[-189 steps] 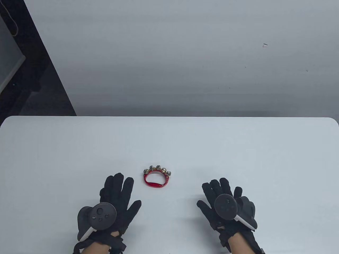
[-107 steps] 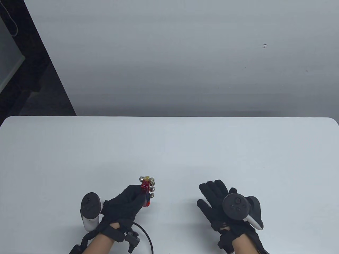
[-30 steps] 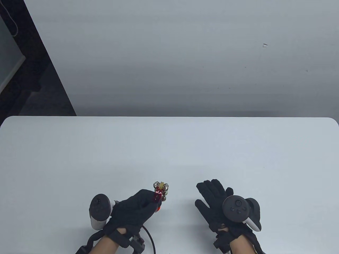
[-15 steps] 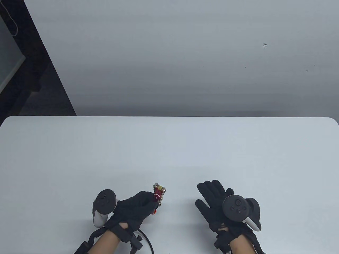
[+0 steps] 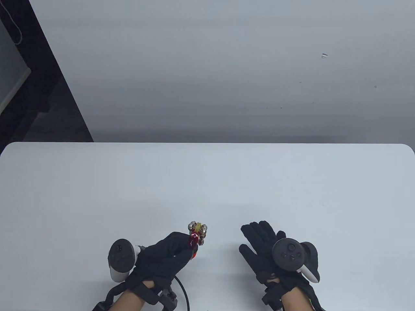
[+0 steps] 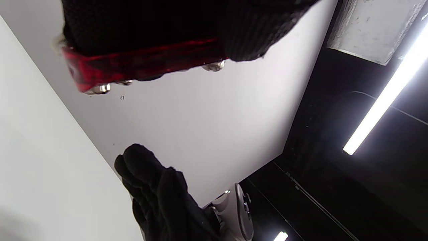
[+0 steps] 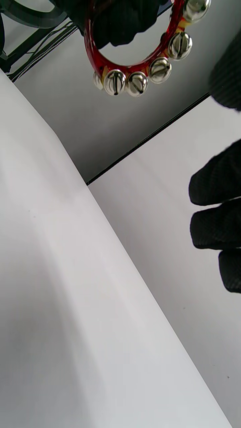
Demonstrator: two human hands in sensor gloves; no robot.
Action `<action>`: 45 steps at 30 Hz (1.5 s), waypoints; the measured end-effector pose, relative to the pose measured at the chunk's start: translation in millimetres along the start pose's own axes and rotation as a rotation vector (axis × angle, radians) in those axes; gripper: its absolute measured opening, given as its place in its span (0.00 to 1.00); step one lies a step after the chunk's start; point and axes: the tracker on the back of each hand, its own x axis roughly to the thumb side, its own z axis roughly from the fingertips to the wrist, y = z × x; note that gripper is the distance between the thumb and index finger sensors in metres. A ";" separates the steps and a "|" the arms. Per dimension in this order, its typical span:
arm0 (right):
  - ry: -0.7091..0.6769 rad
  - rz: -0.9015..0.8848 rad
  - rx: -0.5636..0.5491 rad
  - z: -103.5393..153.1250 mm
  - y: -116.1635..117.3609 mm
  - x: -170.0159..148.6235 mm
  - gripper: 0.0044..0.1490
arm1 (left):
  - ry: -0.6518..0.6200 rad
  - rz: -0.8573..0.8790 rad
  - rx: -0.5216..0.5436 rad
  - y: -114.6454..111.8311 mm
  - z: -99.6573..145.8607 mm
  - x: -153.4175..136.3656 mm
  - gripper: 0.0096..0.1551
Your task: Shake a handbell
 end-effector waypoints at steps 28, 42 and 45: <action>0.011 -0.013 0.002 0.6 -0.6 -2.4 0.47 | -0.054 0.011 -0.024 -8.4 1.2 10.2 0.23; 0.025 -0.015 0.012 -0.7 2.6 -5.2 0.47 | 0.171 -0.001 -0.073 -6.1 2.9 -37.1 0.23; 0.025 -0.018 0.013 -0.9 2.5 -5.5 0.47 | 0.181 -0.010 -0.086 -7.6 2.8 -39.3 0.23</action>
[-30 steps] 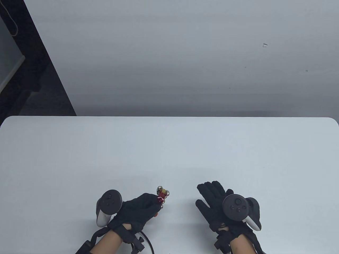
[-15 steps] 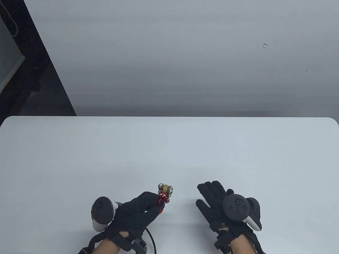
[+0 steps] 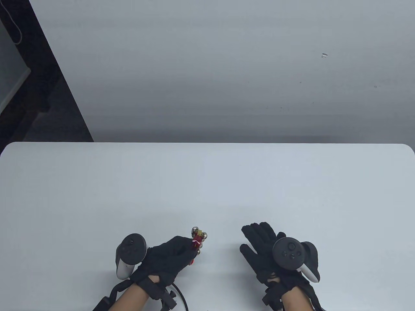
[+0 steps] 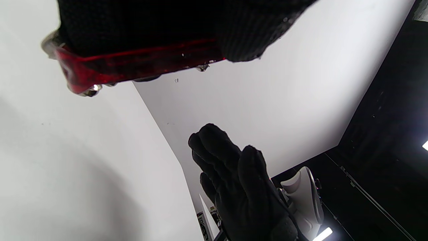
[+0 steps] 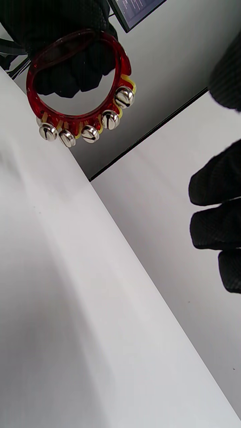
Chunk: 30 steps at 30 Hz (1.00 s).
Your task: Shake a handbell
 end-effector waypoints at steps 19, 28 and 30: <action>0.009 -0.009 0.010 -0.2 0.0 -1.1 0.47 | -0.215 0.072 0.085 10.1 6.3 51.6 0.22; 0.016 -0.014 0.009 0.0 -0.3 -2.7 0.47 | -0.025 0.056 0.057 11.3 0.3 6.3 0.23; 0.020 -0.017 0.010 0.1 -0.7 -3.8 0.47 | -0.017 0.051 0.052 10.5 0.0 4.4 0.23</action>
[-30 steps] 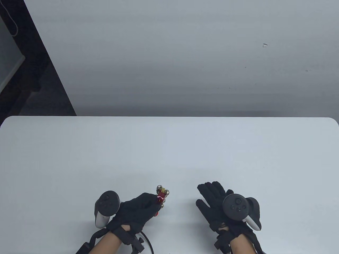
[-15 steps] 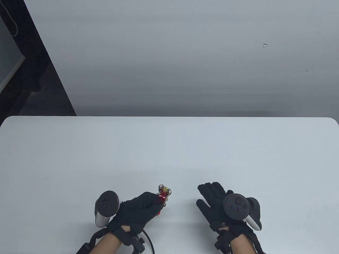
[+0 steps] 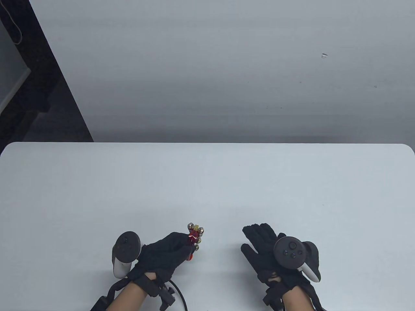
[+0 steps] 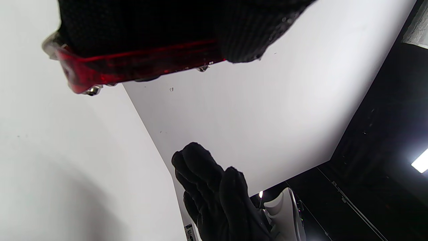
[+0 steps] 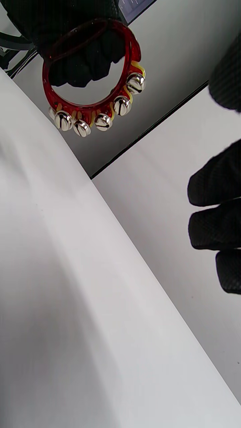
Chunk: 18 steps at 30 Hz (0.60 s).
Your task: Shake a handbell
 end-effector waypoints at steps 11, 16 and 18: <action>0.003 -0.015 0.012 0.0 -1.8 -1.8 0.47 | 0.016 -0.020 -0.004 -5.0 -4.3 4.8 0.23; 0.006 -0.035 0.005 0.9 -5.4 -4.0 0.47 | 0.027 -0.168 -0.020 -15.4 -19.7 14.4 0.23; 0.013 -0.042 0.009 0.5 -5.7 -6.3 0.47 | 0.038 -0.276 -0.055 -25.7 -29.8 17.1 0.23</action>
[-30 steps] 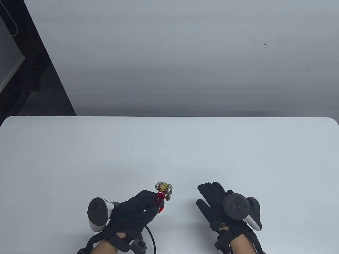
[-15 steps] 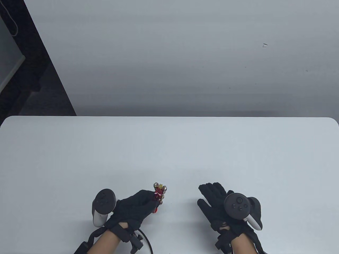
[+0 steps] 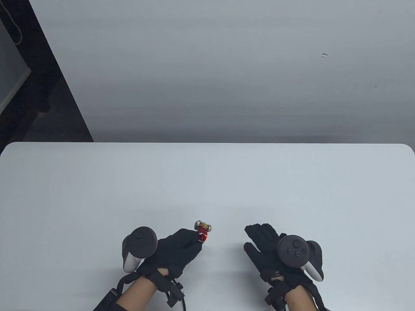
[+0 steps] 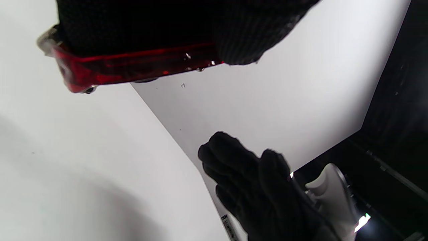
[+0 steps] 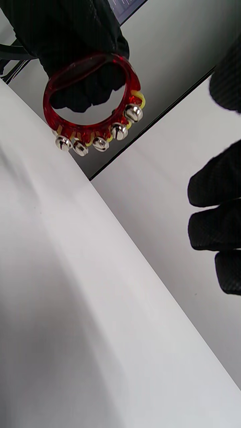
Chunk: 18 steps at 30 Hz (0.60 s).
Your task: Shake a handbell
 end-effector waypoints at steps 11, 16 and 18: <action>0.032 -0.032 0.004 -0.8 -3.2 -9.1 0.47 | 0.050 -0.556 -0.133 -54.6 -44.5 3.6 0.23; 0.035 -0.034 0.013 -0.8 -3.2 -8.6 0.47 | 0.086 -0.821 -0.219 -82.4 -54.2 -4.9 0.23; 0.035 -0.036 0.014 -0.9 -3.3 -8.6 0.47 | 0.088 -0.884 -0.232 -89.8 -55.9 -6.9 0.23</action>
